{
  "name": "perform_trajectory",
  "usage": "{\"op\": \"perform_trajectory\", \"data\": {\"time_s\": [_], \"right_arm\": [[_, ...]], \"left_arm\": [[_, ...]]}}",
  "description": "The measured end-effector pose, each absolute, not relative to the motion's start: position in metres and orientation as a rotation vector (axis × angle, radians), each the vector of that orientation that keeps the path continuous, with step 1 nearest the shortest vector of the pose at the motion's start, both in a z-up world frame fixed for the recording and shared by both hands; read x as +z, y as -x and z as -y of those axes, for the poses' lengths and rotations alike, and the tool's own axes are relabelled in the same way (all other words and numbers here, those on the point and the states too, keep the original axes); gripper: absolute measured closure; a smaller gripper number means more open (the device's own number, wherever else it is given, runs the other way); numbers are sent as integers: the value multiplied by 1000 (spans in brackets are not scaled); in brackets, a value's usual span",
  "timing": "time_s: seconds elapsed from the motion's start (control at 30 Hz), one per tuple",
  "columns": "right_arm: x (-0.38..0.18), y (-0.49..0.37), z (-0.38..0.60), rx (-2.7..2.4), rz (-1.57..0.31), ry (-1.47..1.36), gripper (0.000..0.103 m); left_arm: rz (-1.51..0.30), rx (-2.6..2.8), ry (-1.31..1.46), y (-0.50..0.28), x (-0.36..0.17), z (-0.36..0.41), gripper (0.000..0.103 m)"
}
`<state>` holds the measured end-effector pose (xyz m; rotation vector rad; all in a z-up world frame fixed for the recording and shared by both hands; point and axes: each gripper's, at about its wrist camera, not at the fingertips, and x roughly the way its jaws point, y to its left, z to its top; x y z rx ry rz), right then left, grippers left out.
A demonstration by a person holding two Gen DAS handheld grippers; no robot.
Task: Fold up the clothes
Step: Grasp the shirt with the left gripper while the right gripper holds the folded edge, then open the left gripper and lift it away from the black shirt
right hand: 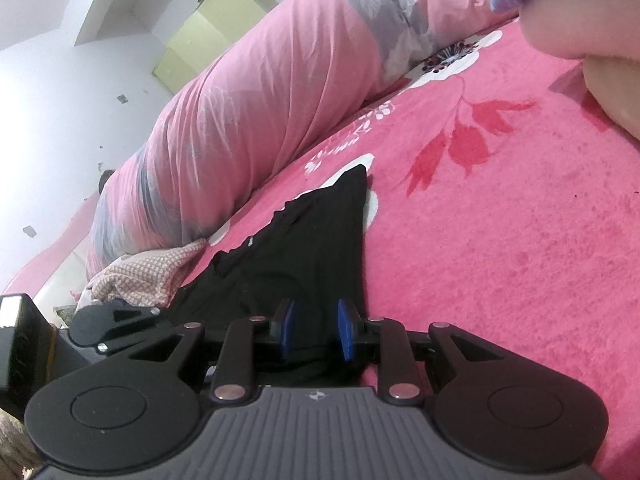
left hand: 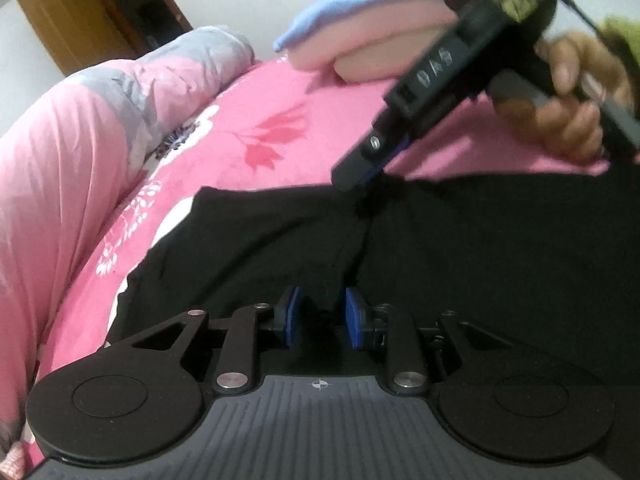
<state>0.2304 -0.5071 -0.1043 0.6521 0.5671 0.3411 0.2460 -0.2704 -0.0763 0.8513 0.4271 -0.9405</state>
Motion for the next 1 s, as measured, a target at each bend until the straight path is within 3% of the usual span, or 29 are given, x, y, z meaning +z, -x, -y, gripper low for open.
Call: {"op": "perform_trajectory", "data": {"time_s": [0.07,0.13,0.4,0.57,0.7,1.0], "right_arm": [[-105,-230,508,340,-569,-653,78],[-105,-231,508,339,-571,-655,78],[-105,-231,507,335,-579,-644,78],[-105,-232,508,334,-582,-640,78],[-105,-233,509,334,-583,-639,78],[-107,-234,508,333,-587,-643,78]], "left_arm": [[-432,-943,-839,-247,-78,270,80],[-484,-950,-782,-251,-73,269,99],[-673,-1031,-613,-256,-45,262,100],[-670,-1018,-692,-253,-61,264,98],[-656,-1055,-688,-250,-54,254,79],[-692,-944,-405,-301,-42,232,76]]}}
